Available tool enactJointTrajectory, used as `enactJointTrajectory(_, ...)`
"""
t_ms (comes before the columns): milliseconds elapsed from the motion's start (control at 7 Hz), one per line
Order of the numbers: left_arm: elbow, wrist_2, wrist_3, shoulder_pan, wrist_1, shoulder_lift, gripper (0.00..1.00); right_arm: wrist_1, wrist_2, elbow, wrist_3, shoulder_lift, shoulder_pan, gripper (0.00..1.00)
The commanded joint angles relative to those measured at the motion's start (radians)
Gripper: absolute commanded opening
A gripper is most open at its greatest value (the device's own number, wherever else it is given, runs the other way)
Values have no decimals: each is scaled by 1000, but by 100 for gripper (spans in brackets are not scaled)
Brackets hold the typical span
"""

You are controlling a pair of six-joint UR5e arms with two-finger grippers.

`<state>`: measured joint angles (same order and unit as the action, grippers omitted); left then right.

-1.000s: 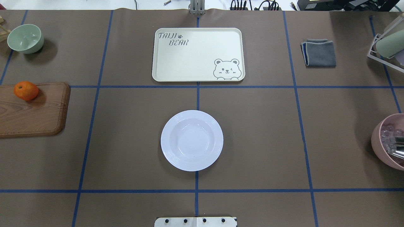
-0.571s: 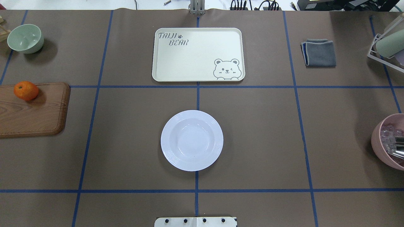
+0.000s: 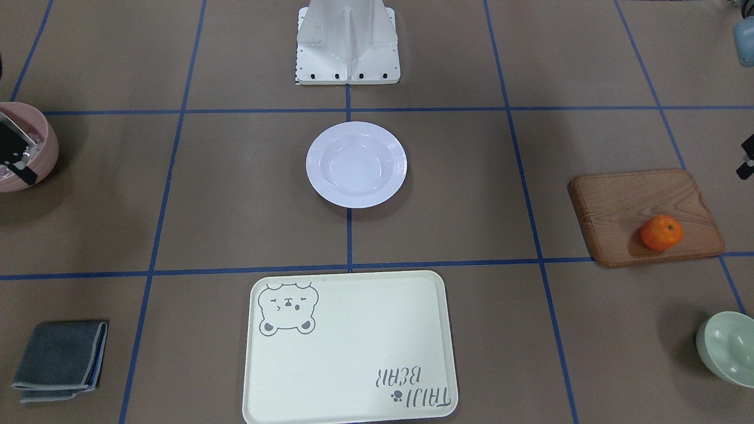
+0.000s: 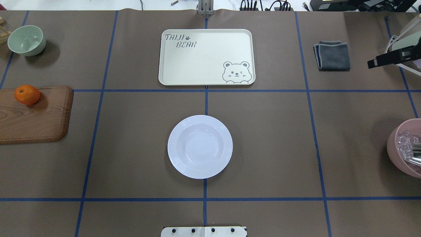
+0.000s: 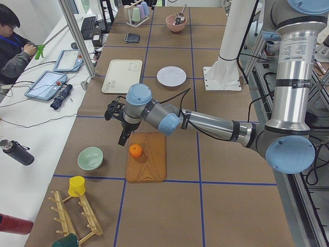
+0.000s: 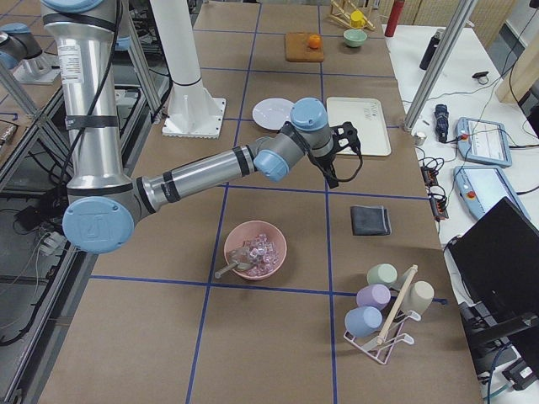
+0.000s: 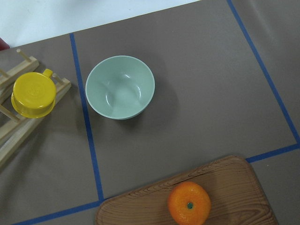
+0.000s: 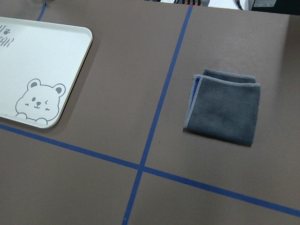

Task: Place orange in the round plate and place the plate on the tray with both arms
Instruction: 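Reach left gripper to the orange on the board while right arm moves forward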

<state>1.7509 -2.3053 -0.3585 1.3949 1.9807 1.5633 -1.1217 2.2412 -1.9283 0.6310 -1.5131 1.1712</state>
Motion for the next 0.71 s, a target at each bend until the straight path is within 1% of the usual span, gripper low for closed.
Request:
enactJointTrajectory(0,-49,27,-91,-80,30,-15,99,-3,-176,-50,200,-9,-175,100)
enactJointTrajectory(143,-98,56,-106,-111,109,-15,98,-1,-180,-57,202,-9,-186,100)
enactJointTrajectory(286,-166,111,-175,-175,212,-5,98,0,-172,-57,202,-9,-188,100)
enactJointTrajectory(429,-235,177,-229,-233,286,24,98,-1,-170,-57,203,-10,-191,100)
enactJointTrajectory(571,-282,190,-272,-266,305,70,98,-1,-175,-55,203,-12,-188,100)
